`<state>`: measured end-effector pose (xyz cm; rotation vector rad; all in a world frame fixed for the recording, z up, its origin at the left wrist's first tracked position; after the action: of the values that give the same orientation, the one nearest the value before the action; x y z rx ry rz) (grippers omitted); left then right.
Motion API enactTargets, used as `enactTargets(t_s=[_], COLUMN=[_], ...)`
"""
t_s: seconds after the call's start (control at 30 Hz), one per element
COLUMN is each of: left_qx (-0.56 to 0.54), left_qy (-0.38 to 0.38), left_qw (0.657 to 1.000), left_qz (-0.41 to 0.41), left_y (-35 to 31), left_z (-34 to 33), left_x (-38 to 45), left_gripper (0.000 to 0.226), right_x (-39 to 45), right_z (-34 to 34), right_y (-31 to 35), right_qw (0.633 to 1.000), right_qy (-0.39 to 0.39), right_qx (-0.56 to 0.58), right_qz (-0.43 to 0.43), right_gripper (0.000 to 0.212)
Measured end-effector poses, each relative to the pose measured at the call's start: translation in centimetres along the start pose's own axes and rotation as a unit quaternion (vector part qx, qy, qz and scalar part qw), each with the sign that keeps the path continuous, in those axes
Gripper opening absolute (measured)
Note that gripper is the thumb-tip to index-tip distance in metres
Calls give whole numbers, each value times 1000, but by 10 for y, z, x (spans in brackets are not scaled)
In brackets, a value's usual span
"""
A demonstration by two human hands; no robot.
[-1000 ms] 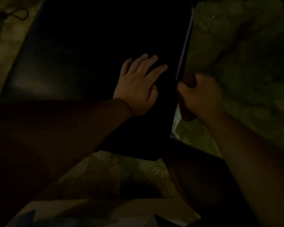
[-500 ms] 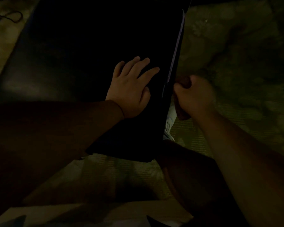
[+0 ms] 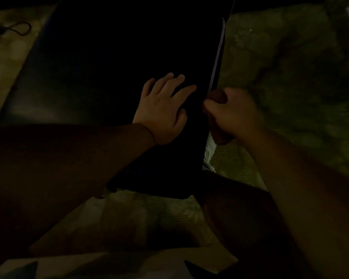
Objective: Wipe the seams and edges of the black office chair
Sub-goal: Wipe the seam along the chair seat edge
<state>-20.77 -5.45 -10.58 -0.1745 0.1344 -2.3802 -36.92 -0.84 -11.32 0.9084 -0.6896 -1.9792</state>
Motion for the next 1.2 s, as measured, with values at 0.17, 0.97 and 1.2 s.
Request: enactTargets(t_s=[0.17, 0.97, 1.2], left_qx=[-11, -53, -79], left_qy=[23, 8, -8], left_qw=[1000, 998, 997], left_qz=[10, -11, 0], left_y=[0, -27, -21], left_z=[2, 5, 6], left_x=[-3, -63, -58], left_gripper=[66, 61, 62], right_x=[-4, -102, -61], right_z=[1, -3, 12], right_y=[2, -51, -20], right_qw=[1000, 881, 982], right_qy=[-2, -11, -2], right_qx=[-15, 355, 69], right_qz=[-11, -312, -173], right_gripper=[27, 8, 16])
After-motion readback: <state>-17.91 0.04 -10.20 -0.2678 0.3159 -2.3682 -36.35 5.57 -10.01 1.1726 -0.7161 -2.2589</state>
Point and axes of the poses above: each hand's wrist, its own x-axis towards the middle knuckle, its own z-axis out of the back of the hand, y = z × x, the point moved 8 cm from there along x, towards the middle knuckle, and after that the axes turned 5 degrees about -z, right-handed, at the moved point
